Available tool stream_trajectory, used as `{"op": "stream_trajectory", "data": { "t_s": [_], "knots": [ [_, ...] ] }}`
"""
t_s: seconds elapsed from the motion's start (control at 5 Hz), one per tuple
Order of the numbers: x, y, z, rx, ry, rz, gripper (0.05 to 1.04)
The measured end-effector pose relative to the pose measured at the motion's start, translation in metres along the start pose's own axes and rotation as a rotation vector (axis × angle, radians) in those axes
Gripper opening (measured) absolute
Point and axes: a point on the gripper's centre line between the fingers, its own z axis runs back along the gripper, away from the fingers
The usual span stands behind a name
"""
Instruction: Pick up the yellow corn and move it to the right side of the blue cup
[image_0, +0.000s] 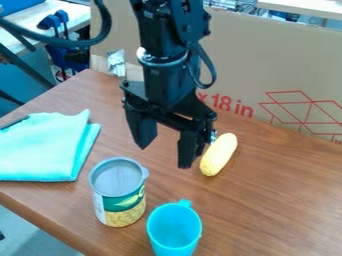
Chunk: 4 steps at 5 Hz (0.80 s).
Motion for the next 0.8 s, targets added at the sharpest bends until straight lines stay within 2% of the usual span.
{"op": "stream_trajectory", "data": {
  "t_s": [0.2,0.4,0.8],
  "knots": [
    [0.033,0.008,-0.012,0.005,-0.011,0.021,1.01],
    [0.062,0.006,-0.03,0.006,0.019,0.05,1.01],
    [0.091,0.003,-0.06,-0.047,0.058,0.024,1.01]
  ]
}}
